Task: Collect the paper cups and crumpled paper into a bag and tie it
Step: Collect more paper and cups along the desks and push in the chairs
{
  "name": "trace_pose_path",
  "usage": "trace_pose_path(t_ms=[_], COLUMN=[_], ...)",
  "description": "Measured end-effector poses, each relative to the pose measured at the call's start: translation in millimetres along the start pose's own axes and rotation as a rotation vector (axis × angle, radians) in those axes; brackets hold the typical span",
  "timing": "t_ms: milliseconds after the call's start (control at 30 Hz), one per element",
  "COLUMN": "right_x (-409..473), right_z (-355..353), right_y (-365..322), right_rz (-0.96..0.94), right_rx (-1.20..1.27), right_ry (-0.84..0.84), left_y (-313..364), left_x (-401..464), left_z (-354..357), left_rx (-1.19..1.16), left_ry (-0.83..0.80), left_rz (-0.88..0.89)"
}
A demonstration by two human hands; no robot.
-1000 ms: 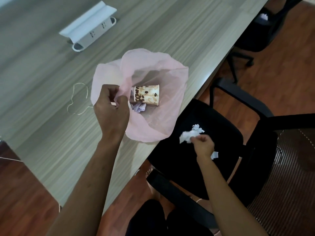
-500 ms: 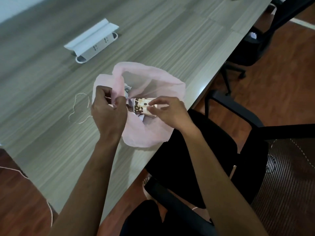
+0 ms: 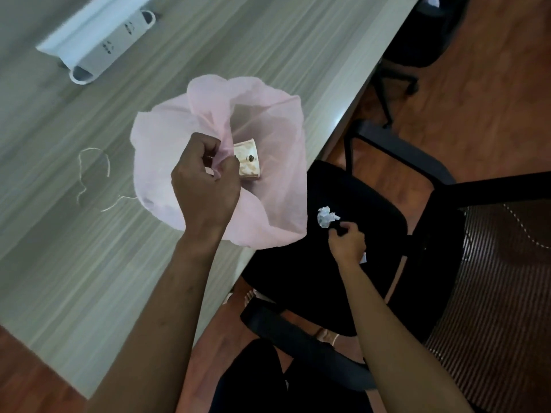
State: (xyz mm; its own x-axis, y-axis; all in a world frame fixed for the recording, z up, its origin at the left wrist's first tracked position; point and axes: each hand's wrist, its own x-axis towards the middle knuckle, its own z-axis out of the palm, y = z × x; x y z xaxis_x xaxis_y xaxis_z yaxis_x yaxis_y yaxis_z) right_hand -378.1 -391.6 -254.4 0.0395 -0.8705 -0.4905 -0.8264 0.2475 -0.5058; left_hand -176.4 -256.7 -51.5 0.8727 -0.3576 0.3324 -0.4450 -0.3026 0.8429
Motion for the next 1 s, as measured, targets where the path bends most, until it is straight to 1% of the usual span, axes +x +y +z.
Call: trace_pose_path(t_ms=[100,200,333,433,533,600,700,767,867,1000], right_x=[18,41,65,63,57,52,33,18,-4,-40], right_z=[15,23,36,45,50,52,43,32,4,-53], right_y=[43,73,109,119,119,116,91,62,8,-71], right_rz=[0.101,0.112,-0.027,-0.073,-0.041,-0.013,0.077,0.12,0.038,-0.205], right_rx=[-0.203,-0.262,-0.355,-0.334,-0.229,-0.074,0.191,0.316,0.446,0.711], right_ry=[-0.102,-0.16,-0.354,-0.33,-0.209,-0.154,-0.114,-0.073,-0.023,0.132], left_y=[-2,-6,-10,-11,-12,-13,-14,-12,-8,-5], left_x=[-7,-13,-17,-19,-19,-17,-12,-7,1,13], left_z=[8,12,14,14,13,10,3,-3,-16,-38], left_rx=[-0.022,-0.025,-0.013,-0.024,-0.014,-0.005,0.006,0.017,0.066,0.075], left_ry=[-0.021,-0.032,-0.054,-0.053,-0.053,-0.044,-0.005,0.053,0.159,0.233], left_rz=[0.002,0.013,0.028,0.016,0.019,0.021,0.027,0.022,0.011,-0.05])
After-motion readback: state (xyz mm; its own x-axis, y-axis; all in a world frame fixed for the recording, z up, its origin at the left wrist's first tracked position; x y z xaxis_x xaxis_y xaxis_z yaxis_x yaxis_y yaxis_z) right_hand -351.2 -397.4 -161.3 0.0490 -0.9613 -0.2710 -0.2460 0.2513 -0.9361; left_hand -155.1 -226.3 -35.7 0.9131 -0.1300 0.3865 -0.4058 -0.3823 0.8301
